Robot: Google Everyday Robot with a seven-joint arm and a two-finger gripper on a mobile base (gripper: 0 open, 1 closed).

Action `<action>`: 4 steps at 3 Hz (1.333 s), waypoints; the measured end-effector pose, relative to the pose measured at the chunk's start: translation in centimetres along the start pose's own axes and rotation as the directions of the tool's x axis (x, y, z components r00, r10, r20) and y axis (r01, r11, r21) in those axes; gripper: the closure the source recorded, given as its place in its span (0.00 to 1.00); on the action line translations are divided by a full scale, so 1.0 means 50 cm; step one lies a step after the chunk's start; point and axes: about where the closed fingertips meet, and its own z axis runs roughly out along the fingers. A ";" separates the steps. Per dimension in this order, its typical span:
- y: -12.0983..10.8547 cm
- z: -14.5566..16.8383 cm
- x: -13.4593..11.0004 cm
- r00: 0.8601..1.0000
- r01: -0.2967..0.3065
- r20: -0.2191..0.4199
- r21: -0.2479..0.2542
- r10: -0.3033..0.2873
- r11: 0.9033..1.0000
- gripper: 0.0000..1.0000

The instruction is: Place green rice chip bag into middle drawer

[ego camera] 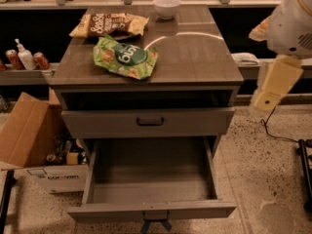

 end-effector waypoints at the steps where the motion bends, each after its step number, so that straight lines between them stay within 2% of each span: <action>1: -0.042 0.060 -0.071 0.995 0.021 0.101 -0.020 -0.019 1.000 0.00; 2: -0.069 0.120 -0.127 0.980 0.048 0.196 -0.044 -0.038 0.998 0.00; 3: -0.069 0.121 -0.127 0.980 0.048 0.196 -0.044 -0.038 0.998 0.00; 4: -0.114 0.146 -0.165 0.974 0.046 0.222 -0.007 -0.043 0.999 0.00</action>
Offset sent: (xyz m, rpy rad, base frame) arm 0.0933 0.0951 -0.0479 0.2821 -0.0190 0.1691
